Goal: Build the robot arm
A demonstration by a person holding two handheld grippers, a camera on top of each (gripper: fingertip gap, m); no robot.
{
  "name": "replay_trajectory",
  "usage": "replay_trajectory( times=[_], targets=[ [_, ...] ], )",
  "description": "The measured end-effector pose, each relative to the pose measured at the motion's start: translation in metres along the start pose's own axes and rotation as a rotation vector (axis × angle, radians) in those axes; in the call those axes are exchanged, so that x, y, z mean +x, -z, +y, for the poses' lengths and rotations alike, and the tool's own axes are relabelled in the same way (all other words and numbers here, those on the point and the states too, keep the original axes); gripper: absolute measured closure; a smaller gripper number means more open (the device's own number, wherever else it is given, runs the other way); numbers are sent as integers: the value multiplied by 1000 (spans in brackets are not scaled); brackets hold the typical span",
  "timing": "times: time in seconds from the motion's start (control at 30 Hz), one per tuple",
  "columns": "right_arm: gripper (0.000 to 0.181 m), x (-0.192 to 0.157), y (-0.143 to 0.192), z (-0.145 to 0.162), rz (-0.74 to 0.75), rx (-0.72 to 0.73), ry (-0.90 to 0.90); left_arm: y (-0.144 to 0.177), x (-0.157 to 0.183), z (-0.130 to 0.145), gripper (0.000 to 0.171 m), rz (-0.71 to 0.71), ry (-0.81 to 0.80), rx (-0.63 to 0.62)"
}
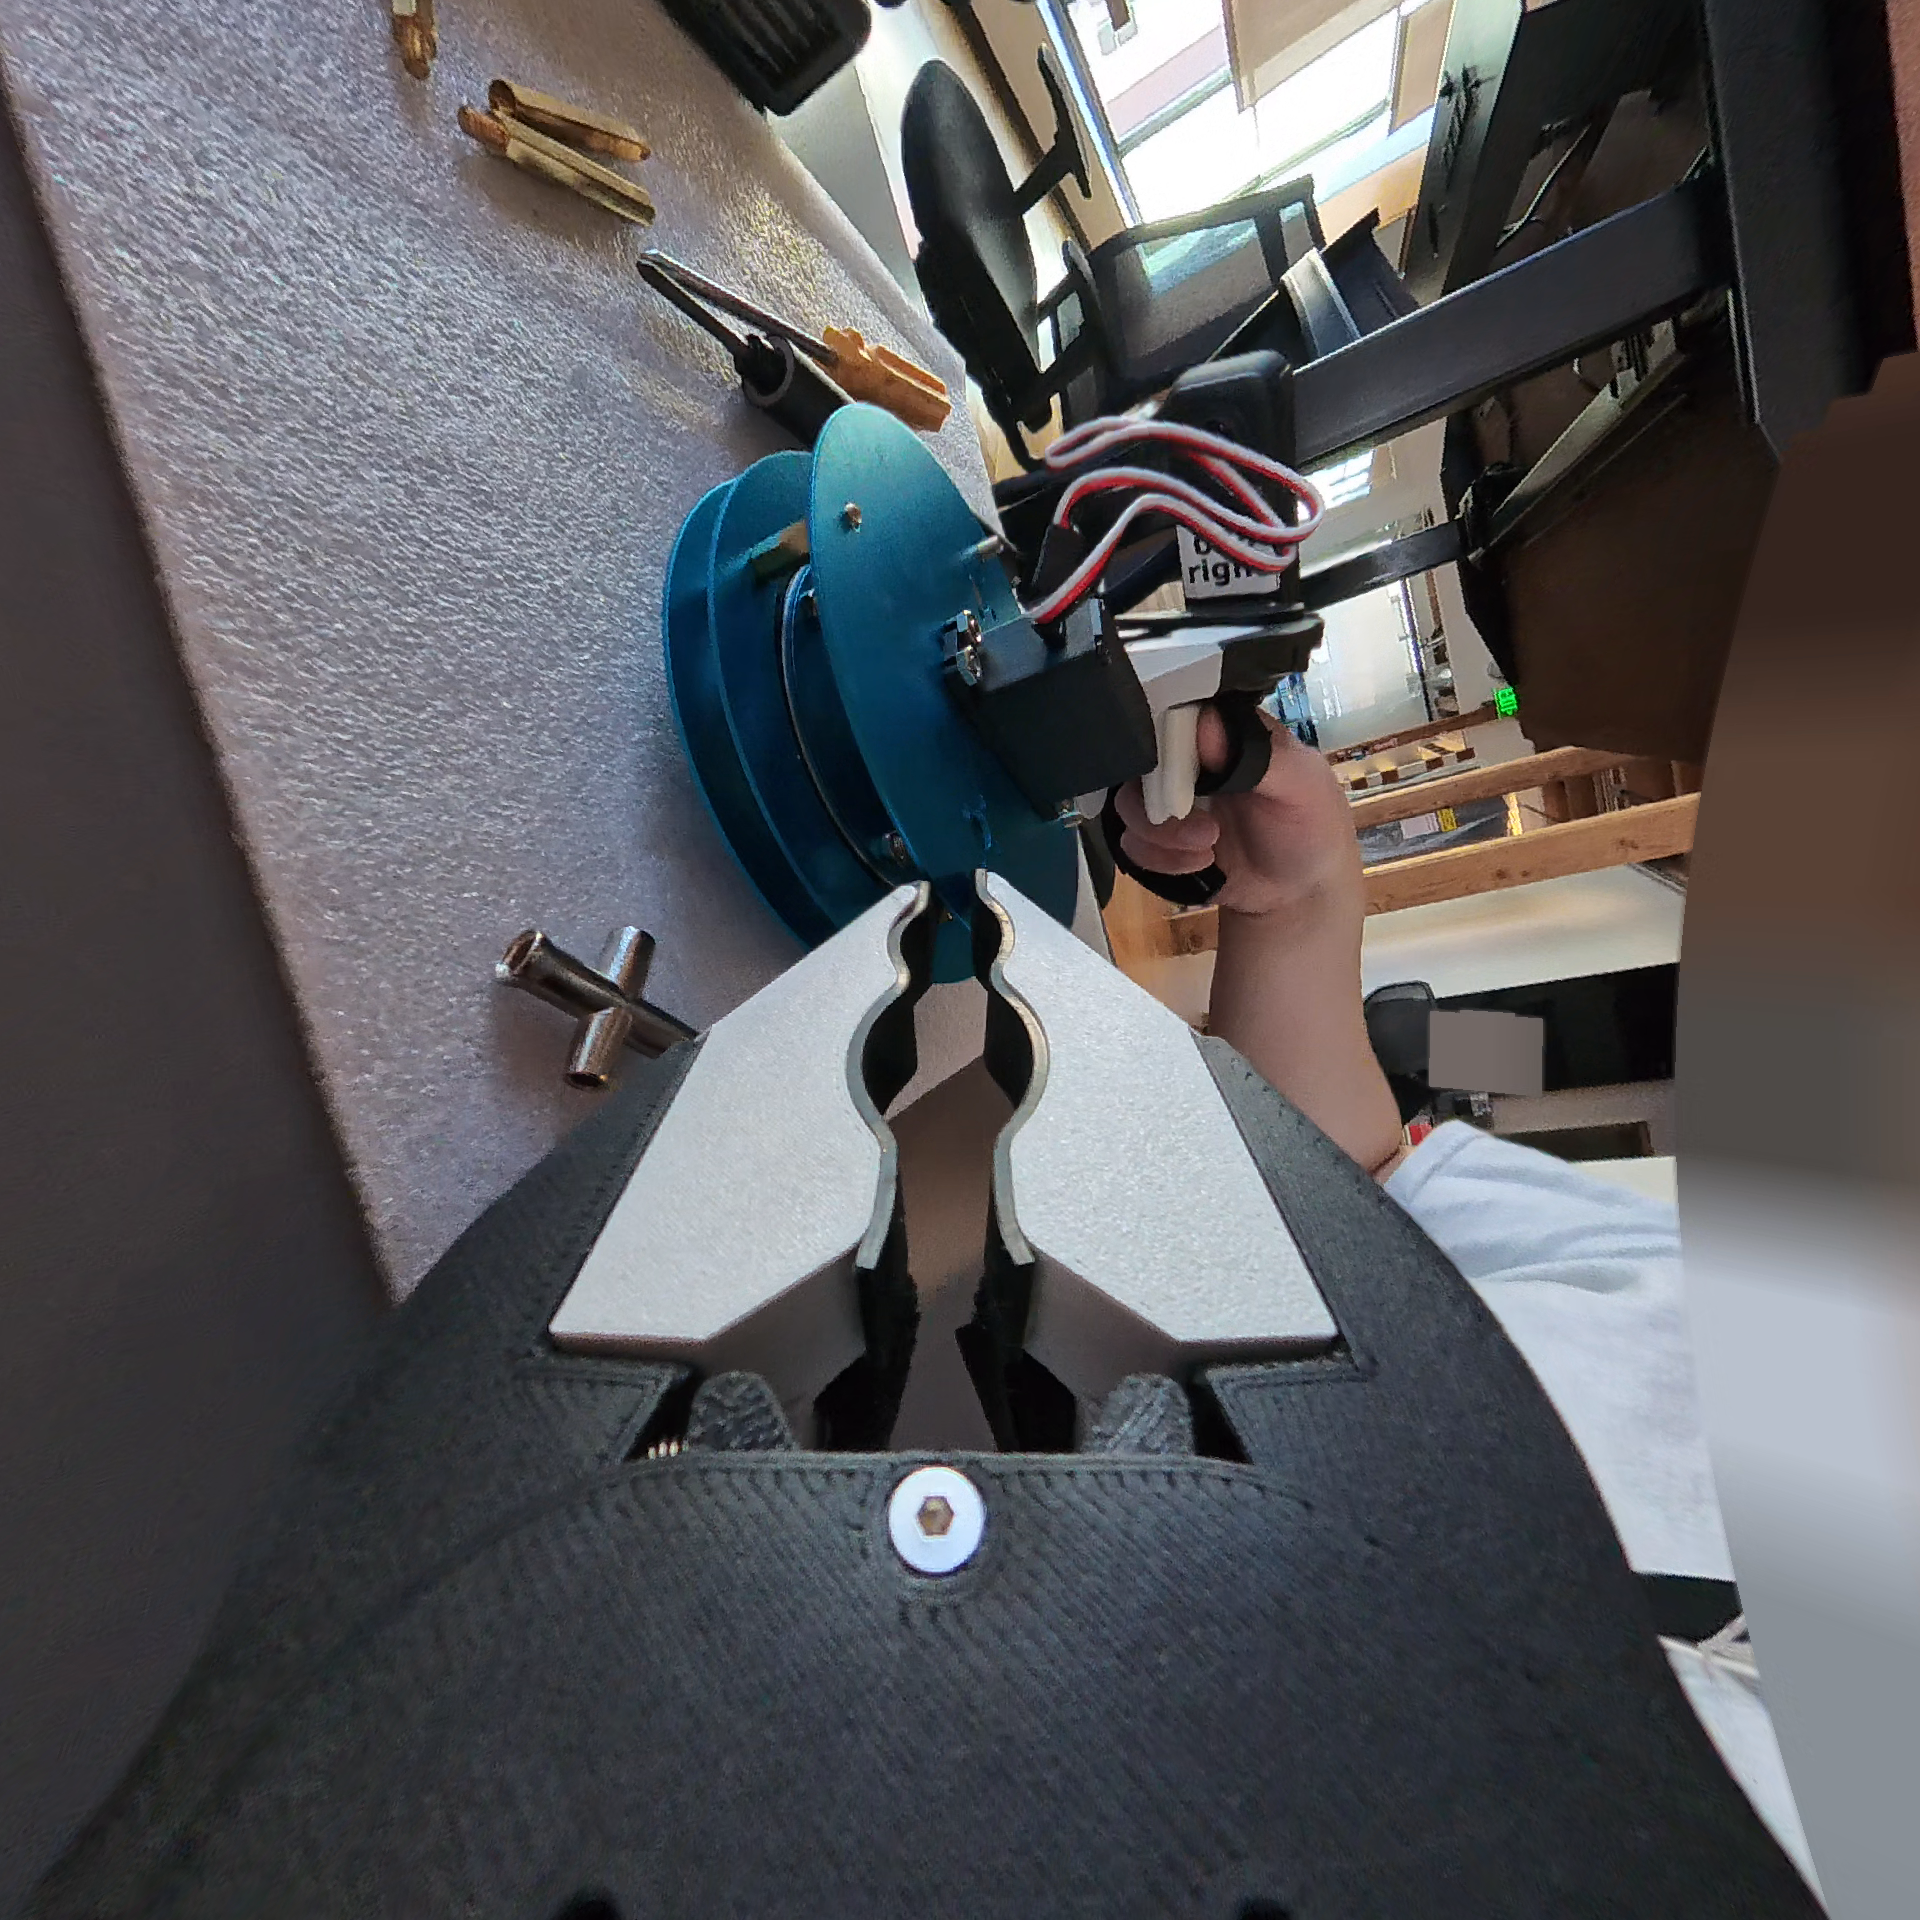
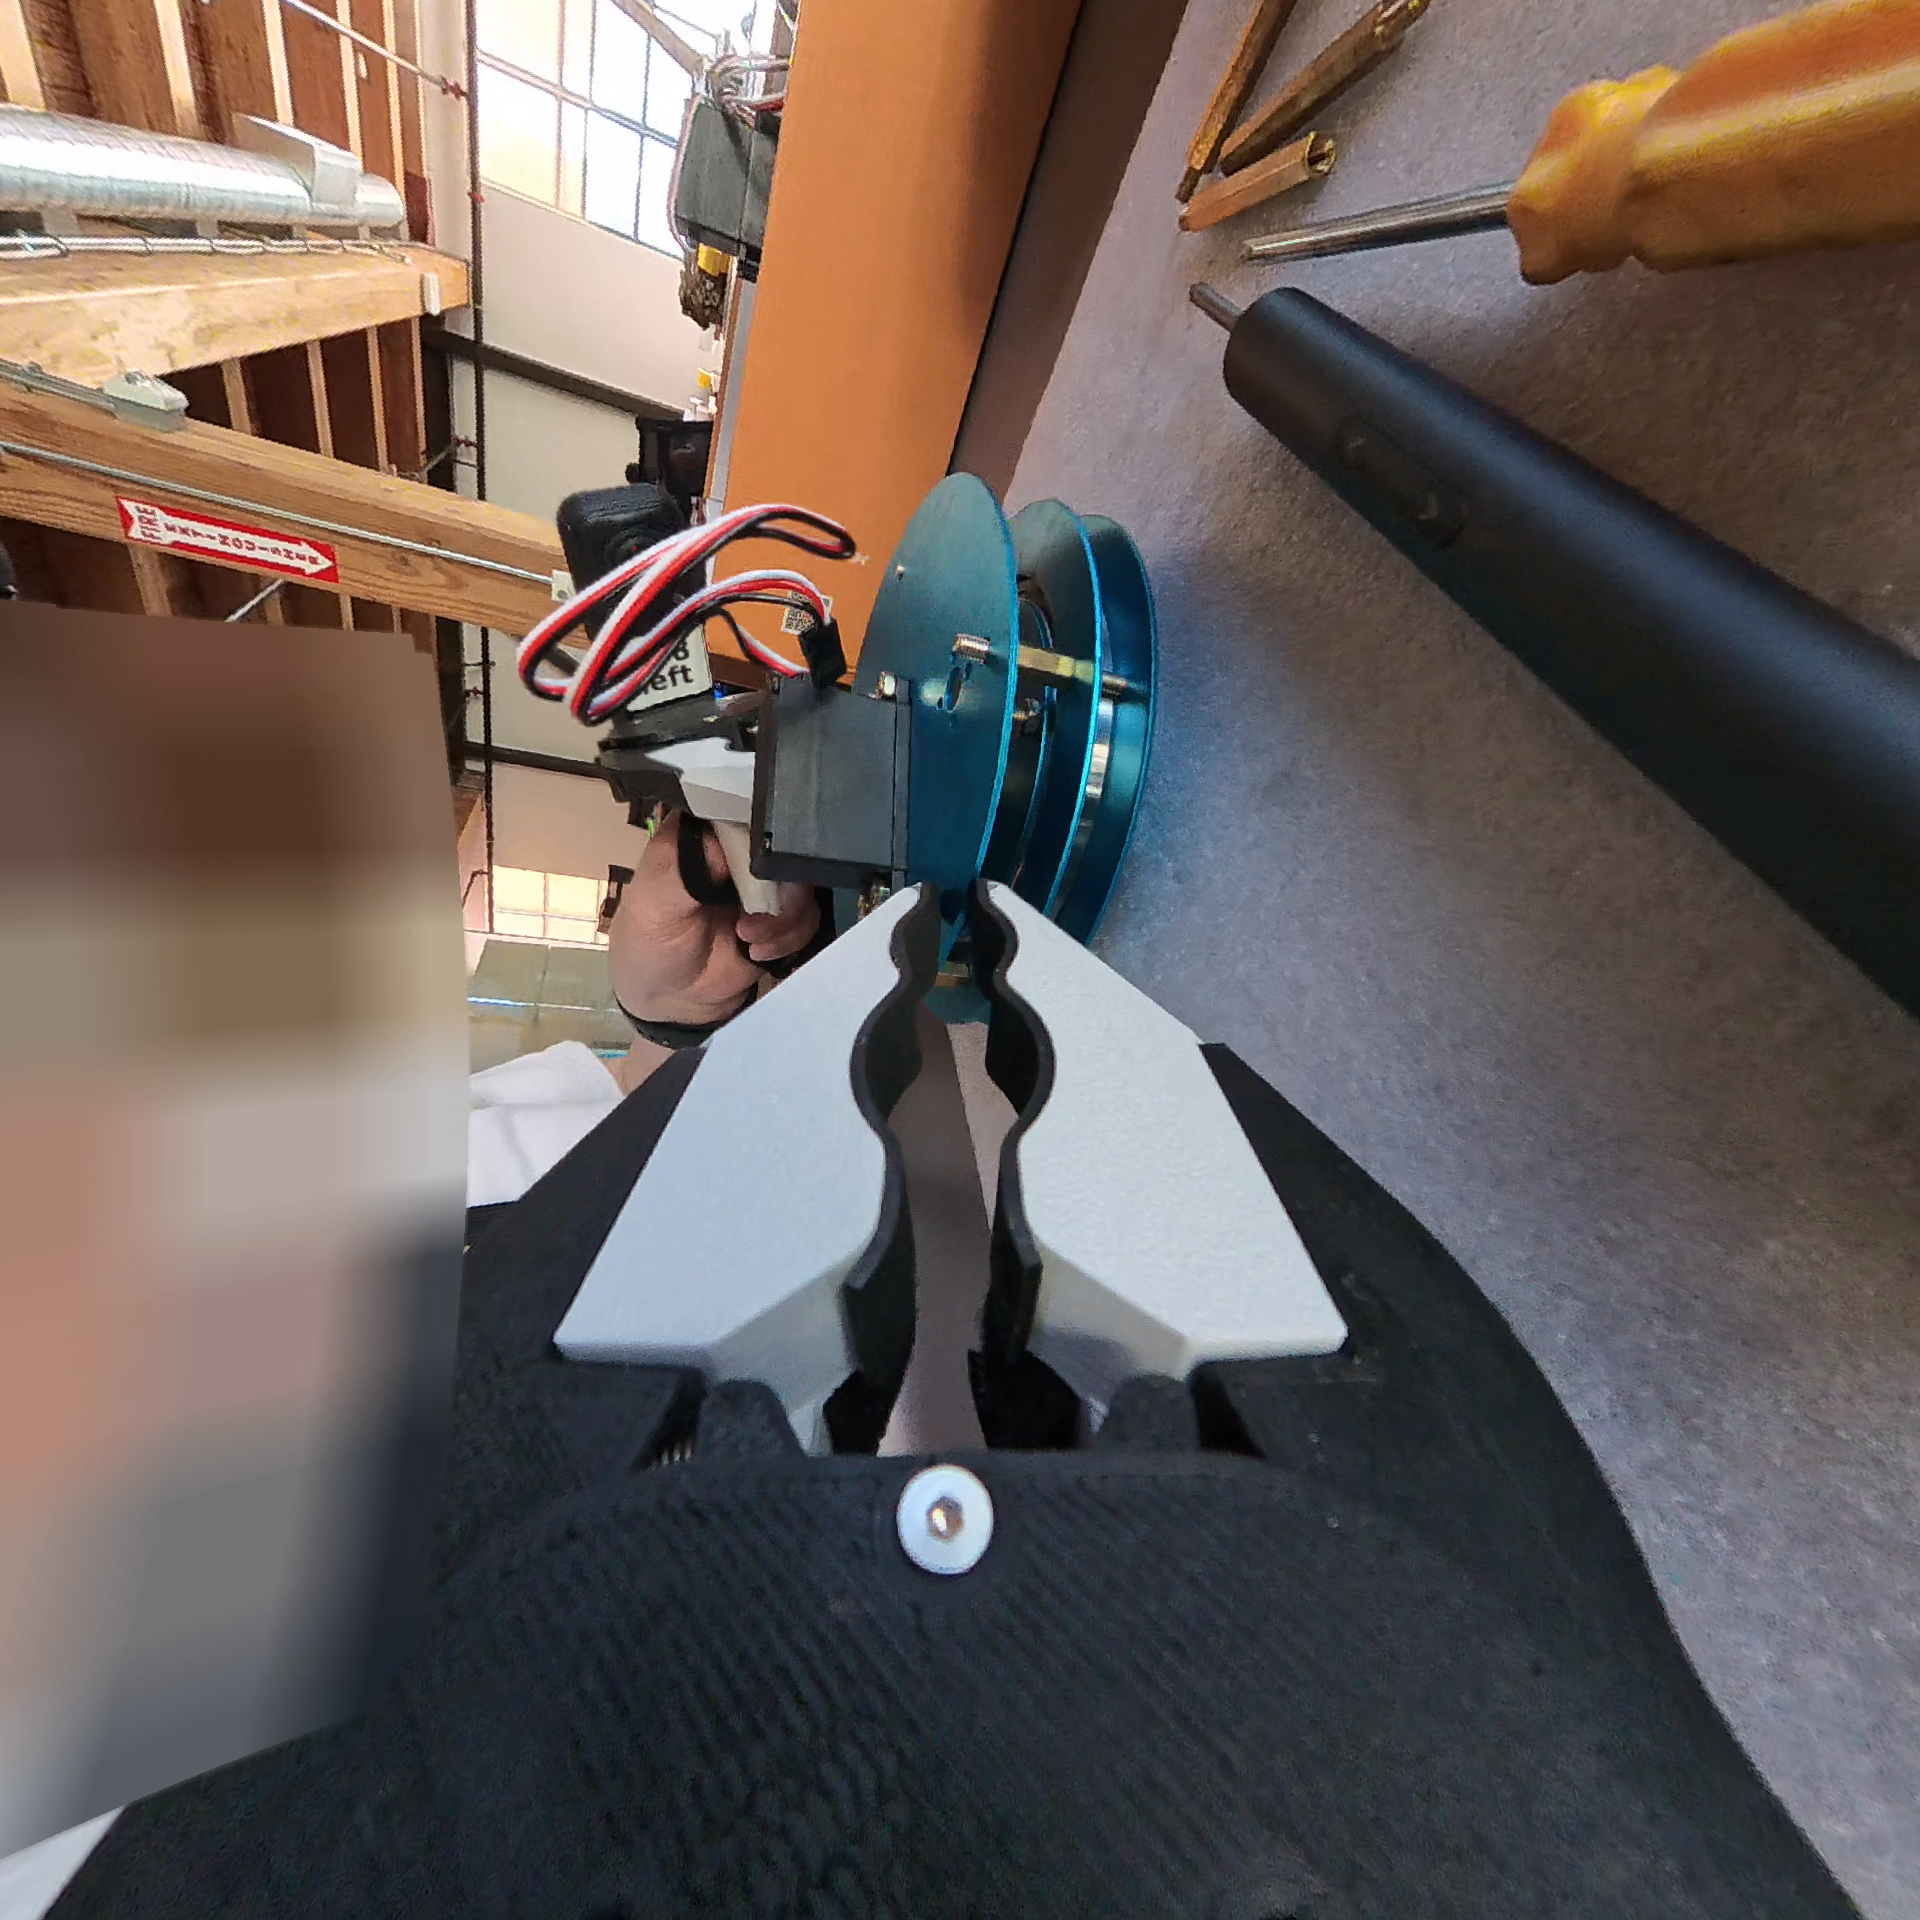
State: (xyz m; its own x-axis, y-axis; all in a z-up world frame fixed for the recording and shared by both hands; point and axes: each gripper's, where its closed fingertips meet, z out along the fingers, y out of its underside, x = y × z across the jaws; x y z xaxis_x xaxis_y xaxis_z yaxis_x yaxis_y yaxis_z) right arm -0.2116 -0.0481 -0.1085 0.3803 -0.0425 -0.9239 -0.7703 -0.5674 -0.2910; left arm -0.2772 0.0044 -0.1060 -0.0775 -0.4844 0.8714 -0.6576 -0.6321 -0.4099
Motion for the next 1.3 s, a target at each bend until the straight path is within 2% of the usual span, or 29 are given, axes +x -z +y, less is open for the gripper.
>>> replay_trajectory(
  times=[0.2, 0.27, 0.37, 0.43, 0.5, 0.63, 0.7, 0.77, 0.83, 0.93, 1.03, 1.13, 1.17, 1.2, 1.3],
  targets=[
    [178, 2, 0, -8, -16, 122, -22, -3, 3, 9, 168, -24, -75, -44],
    [170, 0, 3, -5, 34, 137, 49, -3, 2, 11, 167, -44, -91, -40],
    [161, -6, 11, 0, 223, 161, 326, -4, 1, 12, 168, -53, -89, -38],
    [162, -6, 18, -3, 363, 173, 502, -5, 3, 11, 168, -44, -84, -34],
    [156, -13, 23, -10, 446, 192, 682, -4, 2, 7, 168, -27, -47, -25],
    [152, -35, 22, -16, 455, 196, 1048, 2, 3, 7, 168, -78, -108, -26],
    [150, -35, 20, -23, 467, 189, 1191, 9, 5, 0, 169, -169, -225, -4],
    [150, -33, 14, -26, 437, 112, 1285, 16, 11, -14, 170, -252, -356, 37],
    [151, -36, 7, -31, 369, 12, 1336, 17, 15, -30, 169, -316, -475, 64],
    [158, -29, -3, -34, 263, -163, 1366, 5, 11, -39, 162, -320, -553, 3],
    [153, -16, -14, -37, 179, -267, 1365, -7, -1, -35, 158, -315, -578, -85],
    [148, -7, -23, -34, 126, -351, 1349, -10, -2, -32, 157, -287, -594, -102],
    [147, -6, -26, -33, 106, -369, 1336, -11, -2, -30, 159, -276, -594, -113],
    [147, -5, -29, -33, 84, -381, 1319, -13, -2, -27, 169, -258, -584, -128],
    [152, -4, -31, -30, 32, -408, 1230, -21, 2, -20, 171, -171, -506, -136]
  ],
)
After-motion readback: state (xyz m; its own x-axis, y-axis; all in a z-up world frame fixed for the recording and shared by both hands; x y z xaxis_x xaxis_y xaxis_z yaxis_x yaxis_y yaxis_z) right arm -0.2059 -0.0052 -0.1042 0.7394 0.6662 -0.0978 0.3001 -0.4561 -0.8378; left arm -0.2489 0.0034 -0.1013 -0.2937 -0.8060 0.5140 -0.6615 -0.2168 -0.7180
